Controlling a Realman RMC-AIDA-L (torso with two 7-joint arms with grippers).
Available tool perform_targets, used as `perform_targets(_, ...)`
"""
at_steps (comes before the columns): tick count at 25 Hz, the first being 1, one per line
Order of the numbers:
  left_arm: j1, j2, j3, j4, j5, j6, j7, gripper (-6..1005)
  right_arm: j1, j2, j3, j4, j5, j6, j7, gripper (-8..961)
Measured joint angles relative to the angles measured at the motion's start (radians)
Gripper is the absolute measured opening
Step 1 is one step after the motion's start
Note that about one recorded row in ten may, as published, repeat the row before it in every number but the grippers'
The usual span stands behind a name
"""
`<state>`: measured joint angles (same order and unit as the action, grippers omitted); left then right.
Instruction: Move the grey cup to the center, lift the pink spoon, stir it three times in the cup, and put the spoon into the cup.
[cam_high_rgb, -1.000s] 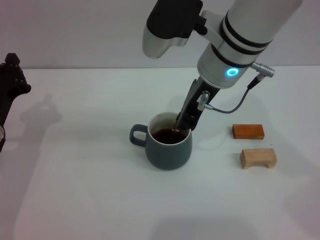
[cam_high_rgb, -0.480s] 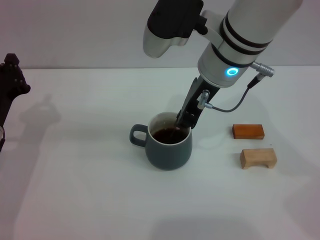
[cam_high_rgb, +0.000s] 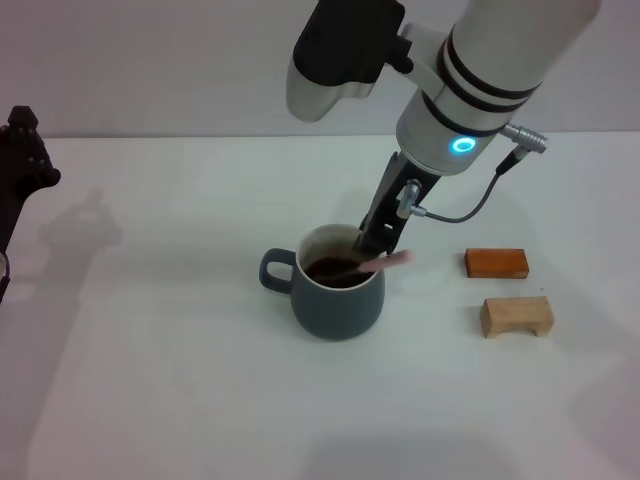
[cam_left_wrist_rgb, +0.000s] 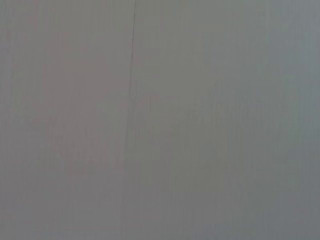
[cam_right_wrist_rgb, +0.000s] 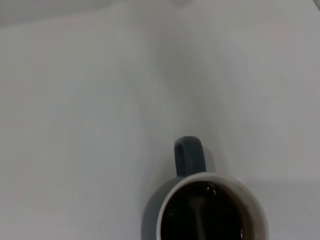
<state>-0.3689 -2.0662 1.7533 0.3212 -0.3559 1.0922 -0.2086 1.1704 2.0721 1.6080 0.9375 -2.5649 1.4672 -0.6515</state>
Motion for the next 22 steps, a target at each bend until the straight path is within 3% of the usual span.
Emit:
perform_targets(8,-0.002,0.000,0.000,0.002,0.000,0.000,0.000,-2,-0.004,0.001,-0.006,0.021,-0.029,-0.038,0.001,199)
perform_targets(11,-0.005,0.000,-0.004,-0.001,0.000,0.000,0.000,-2,-0.041,0.001,-0.016,0.076,-0.049,-0.127,0.001,199)
perform_targets(12,-0.007,0.000,-0.006,-0.004,0.000,0.000,0.000,-2,-0.094,0.000,-0.032,0.135,-0.062,-0.224,-0.001,199)
perform_targets(16,-0.008,0.001,-0.013,-0.006,0.000,0.000,0.000,-2,-0.176,0.000,-0.052,0.197,-0.071,-0.363,-0.008,198)
perform_targets(19,-0.009,0.003,-0.032,-0.007,0.000,0.000,0.000,-2,-0.348,0.003,-0.102,0.300,-0.068,-0.588,-0.011,198)
perform_targets(20,-0.008,0.003,-0.040,-0.007,0.000,-0.001,0.000,-2,-0.348,0.003,-0.102,0.300,-0.068,-0.588,-0.011,198)
perform_targets(21,-0.009,0.003,-0.043,-0.008,0.000,-0.001,0.000,-2,-0.408,0.005,-0.121,0.336,-0.065,-0.663,-0.010,198)
perform_targets(22,-0.008,0.004,-0.051,-0.008,0.000,-0.001,0.000,-2,-0.523,0.007,-0.160,0.396,-0.049,-0.816,-0.004,198)
